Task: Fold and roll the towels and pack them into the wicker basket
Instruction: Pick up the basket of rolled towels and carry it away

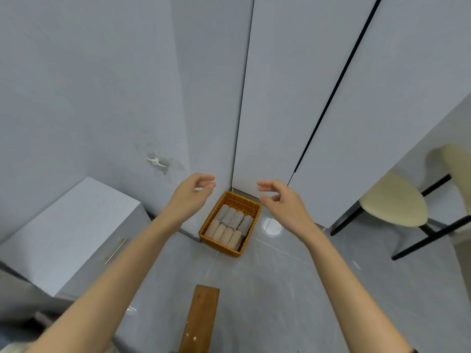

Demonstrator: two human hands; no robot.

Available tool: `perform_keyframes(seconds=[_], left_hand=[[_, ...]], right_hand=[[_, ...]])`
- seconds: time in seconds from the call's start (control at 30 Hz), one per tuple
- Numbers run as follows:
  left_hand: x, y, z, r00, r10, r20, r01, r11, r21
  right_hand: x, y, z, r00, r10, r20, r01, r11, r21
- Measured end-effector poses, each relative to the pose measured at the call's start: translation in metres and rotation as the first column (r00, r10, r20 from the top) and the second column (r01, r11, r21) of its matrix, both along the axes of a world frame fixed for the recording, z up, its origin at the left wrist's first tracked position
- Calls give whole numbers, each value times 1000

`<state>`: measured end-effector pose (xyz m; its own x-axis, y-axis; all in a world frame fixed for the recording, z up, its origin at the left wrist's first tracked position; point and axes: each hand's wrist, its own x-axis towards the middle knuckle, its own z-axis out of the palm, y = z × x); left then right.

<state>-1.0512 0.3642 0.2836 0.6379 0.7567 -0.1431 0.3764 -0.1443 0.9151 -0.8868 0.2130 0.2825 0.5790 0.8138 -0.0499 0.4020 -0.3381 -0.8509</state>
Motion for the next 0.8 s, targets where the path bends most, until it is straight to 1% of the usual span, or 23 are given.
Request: perform_keyframes(seconds=[0.13, 0.3, 0.43, 0.57, 0.7, 0.73, 0.8], left_hand=[[9, 4, -6, 1000, 10, -2, -10, 1000, -12], [31, 17, -18, 1000, -17, -25, 16, 1000, -25], [55, 25, -40, 998, 28, -53, -32, 996, -80], [88, 37, -78, 982, 156, -103, -169, 976, -135], [140, 41, -130, 920, 349, -177, -383, 894, -230], [150, 41, -138, 908, 373, -191, -412, 877, -246], [177, 42, -158, 871, 443, -212, -488, 826, -282]], right_hand=[[9, 8, -9, 1000, 12, 7, -12, 1000, -22], [28, 28, -16, 1000, 3, -1, -3, 999, -45], [60, 45, -32, 1000, 23, 2, -22, 996, -83], [112, 72, -63, 997, 81, 4, -80, 987, -140], [182, 107, -104, 969, 245, -6, -240, 945, -222], [194, 114, -112, 961, 278, -10, -272, 933, -236], [224, 127, -127, 951, 304, -54, -308, 916, -259]])
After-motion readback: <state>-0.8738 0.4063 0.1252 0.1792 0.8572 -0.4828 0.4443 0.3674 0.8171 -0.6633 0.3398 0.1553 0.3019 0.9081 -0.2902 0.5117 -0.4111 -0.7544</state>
